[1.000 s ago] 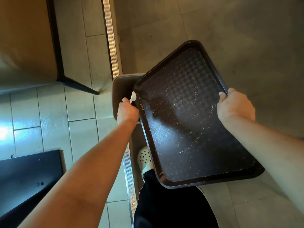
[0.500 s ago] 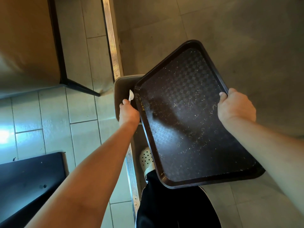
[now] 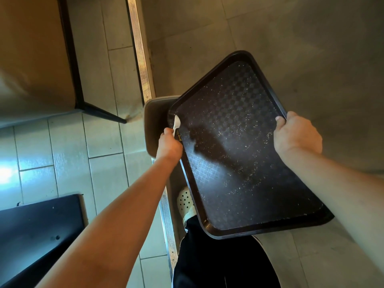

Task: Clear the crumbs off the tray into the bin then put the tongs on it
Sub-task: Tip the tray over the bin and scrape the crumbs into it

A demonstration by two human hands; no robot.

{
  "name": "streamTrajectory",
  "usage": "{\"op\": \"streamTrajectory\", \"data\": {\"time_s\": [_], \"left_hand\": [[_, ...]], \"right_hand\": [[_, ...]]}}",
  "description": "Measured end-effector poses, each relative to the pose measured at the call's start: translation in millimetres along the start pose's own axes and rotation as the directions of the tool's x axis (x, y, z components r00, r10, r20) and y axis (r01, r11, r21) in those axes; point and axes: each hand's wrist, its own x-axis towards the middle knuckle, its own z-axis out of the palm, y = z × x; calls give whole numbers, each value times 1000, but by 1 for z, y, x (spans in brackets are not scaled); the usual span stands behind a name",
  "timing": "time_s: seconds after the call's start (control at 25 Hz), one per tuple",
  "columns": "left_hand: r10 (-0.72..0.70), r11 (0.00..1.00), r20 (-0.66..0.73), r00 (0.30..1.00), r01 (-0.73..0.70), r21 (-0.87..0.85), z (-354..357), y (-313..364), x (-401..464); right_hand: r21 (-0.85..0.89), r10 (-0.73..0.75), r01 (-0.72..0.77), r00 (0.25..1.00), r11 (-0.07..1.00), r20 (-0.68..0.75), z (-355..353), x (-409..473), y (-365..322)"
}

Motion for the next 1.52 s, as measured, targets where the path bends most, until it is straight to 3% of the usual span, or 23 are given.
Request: {"op": "streamTrajectory", "data": {"time_s": [0.08, 0.24, 0.48, 0.68, 0.84, 1.12, 1.32, 1.52], "left_hand": [[-25, 999, 15, 1000, 24, 23, 2, -1, -1], [-63, 997, -82, 995, 66, 42, 0, -3, -6], [-75, 997, 32, 997, 76, -31, 3, 2, -8], [-61, 997, -85, 994, 58, -41, -3, -4, -15], [3, 1000, 36, 999, -3, -5, 12, -12, -31], [-76, 997, -61, 995, 75, -27, 3, -14, -31], [-37, 999, 67, 997, 38, -13, 7, -11, -28], [-99, 994, -54, 994, 97, -44, -9, -7, -13]], "right_hand": [[-6, -4, 4, 1000, 1000, 2, -1, 0, -1], [-13, -6, 6, 1000, 1000, 11, -2, 0, -3], [-24, -28, 28, 1000, 999, -1, -3, 2, -4], [-23, -28, 28, 1000, 999, 13, -4, 4, -5], [-15, -23, 23, 1000, 1000, 18, -5, 3, -5], [-23, -50, 50, 999, 998, -3, -5, 5, -6], [-9, -60, 60, 998, 998, -17, -1, 2, -5], [-13, -60, 59, 998, 998, -19, -1, 4, -5]]}}
